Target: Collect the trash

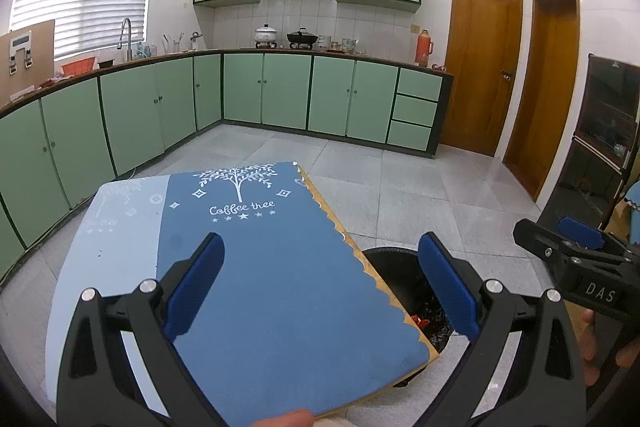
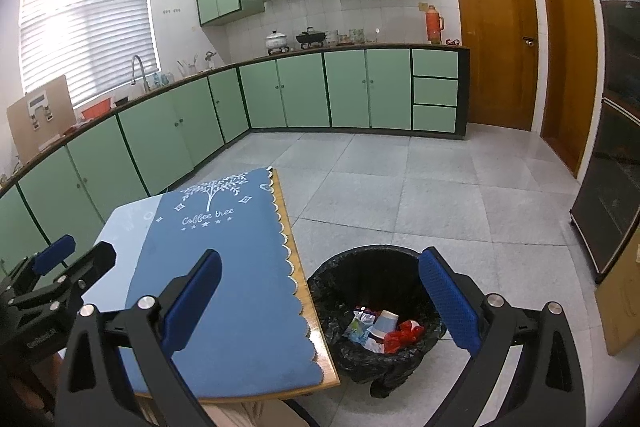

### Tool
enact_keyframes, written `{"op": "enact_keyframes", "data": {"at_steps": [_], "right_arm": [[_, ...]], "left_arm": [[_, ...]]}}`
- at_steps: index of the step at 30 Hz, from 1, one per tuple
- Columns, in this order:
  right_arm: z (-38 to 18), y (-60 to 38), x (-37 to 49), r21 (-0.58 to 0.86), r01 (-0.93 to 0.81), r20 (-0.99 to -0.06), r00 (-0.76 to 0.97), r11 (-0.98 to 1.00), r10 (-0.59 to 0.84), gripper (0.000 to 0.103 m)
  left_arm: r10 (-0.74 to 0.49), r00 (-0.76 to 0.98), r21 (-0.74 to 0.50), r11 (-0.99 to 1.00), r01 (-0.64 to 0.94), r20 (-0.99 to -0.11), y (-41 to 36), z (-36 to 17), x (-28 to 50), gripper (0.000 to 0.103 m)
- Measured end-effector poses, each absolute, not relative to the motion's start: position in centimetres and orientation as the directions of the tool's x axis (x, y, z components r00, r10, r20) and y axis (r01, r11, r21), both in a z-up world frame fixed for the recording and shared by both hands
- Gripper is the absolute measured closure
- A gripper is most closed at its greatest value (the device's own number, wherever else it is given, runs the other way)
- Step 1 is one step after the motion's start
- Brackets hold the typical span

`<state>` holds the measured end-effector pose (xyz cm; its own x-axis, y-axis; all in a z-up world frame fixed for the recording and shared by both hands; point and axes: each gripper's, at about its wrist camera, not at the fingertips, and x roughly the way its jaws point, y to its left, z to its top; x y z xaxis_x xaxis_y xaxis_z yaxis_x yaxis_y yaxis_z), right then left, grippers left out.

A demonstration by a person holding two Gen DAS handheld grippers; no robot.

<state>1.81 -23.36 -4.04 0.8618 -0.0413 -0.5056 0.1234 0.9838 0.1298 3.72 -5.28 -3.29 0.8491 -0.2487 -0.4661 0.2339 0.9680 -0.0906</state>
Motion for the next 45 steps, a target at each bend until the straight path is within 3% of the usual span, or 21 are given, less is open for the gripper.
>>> {"op": "enact_keyframes", "data": {"at_steps": [45], "right_arm": [[-4.31, -23.10, 1.86, 0.106, 0.120, -0.506, 0.861, 0.987, -0.050, 0.006]], "left_arm": [[-0.228, 0.856, -0.080, 0.973, 0.216, -0.464, -4.56, -3.19, 3.90, 0.008]]}}
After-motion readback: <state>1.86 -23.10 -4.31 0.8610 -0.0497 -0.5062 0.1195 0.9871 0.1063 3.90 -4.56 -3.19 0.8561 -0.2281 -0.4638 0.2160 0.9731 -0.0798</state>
